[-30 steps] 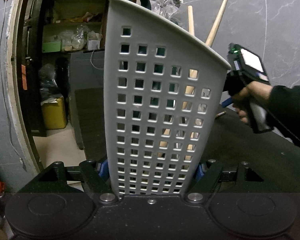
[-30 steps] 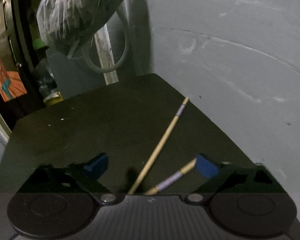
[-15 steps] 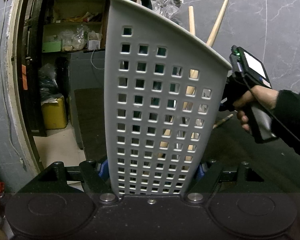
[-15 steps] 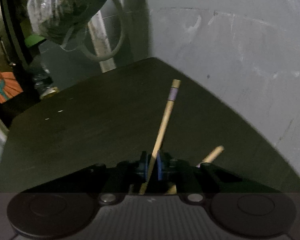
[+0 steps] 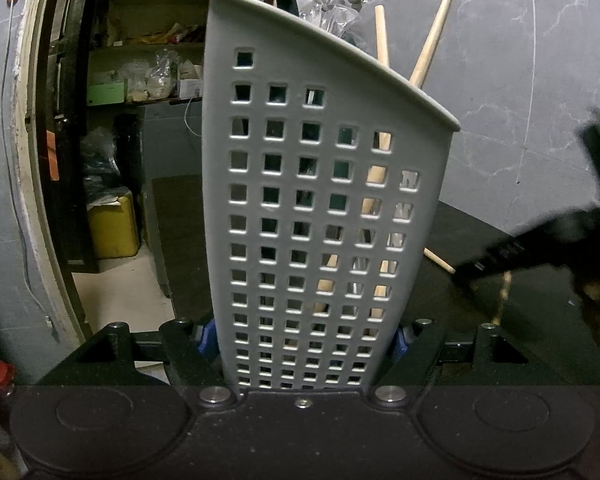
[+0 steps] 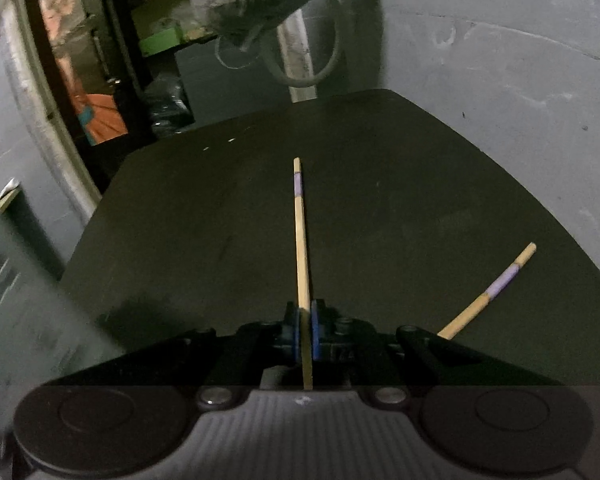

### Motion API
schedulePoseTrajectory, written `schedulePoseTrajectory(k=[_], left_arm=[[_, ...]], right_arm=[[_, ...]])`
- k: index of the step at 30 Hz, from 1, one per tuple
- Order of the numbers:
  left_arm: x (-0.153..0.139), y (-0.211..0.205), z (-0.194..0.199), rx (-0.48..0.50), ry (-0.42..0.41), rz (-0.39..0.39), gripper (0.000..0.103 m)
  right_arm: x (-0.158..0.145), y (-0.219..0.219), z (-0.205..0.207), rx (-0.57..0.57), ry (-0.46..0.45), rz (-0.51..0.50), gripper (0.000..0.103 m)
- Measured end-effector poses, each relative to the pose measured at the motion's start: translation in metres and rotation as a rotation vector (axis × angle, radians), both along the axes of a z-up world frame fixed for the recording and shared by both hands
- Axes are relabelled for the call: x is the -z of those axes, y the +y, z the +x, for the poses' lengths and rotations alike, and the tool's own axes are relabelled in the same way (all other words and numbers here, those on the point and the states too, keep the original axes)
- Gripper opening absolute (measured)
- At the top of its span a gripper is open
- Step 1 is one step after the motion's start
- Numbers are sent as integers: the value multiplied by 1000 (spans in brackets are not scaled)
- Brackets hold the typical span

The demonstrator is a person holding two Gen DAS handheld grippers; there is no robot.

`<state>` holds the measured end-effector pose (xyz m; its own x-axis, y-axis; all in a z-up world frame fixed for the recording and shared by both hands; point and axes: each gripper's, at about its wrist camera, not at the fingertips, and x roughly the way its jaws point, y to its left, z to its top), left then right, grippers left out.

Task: Organize utensils
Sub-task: 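Grasp one purple-banded chopstick by its end with the right tool, then gather the second chopstick alongside and close the right tool on both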

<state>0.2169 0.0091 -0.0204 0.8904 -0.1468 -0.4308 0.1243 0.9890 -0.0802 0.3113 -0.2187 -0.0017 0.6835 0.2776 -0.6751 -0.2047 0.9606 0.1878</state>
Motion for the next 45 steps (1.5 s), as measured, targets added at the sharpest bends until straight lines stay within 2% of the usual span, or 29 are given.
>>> schedulePoseTrajectory(k=[7,10,12,15,18,20,23,25,26,27,30,32,40,45], left_arm=[[-1,-4,1,-2,2,7,76],[-2,-4,1,-2,3,8,76],[-2,-4,1,-2,3,8,76],[-1,-3,1,-2,3,8,76],[-2,-2,2,-1,4,6,76],[-2,-2,2,-1,4,4,76],[-2,-1,2,0,5,4,76],[-2,-1,2,-1,5,4,76],[-2,-1,2,-1,5,5,76],[-2,-1,2,-1,4,4,76],[-1,-1,3,-1,5,5,76],[-1,0,3,-1,5,5,76],[-1,0,3,-1,5,4,76],[-2,0,4,-1,5,5,76]], right_arm=[[1,-16,-73,-47,-57,-41,7],[0,-19,-90,-71,-73,-45,10],[-2,-26,-97,-52,-99,-34,29],[-10,-43,-104,28,-143,-17,50],[-16,-60,-105,144,-152,-49,65],[-14,-71,-104,224,-131,-90,67],[-7,-83,-95,275,-75,-96,65],[0,-88,-90,289,-41,-87,51],[1,-90,-89,294,-62,-99,42],[3,-88,-88,293,-68,-112,28],[6,-85,-78,266,-83,-117,15],[6,-81,-66,239,-84,-135,10],[4,-48,31,151,-67,-115,8],[5,-6,83,29,-81,-77,7]])
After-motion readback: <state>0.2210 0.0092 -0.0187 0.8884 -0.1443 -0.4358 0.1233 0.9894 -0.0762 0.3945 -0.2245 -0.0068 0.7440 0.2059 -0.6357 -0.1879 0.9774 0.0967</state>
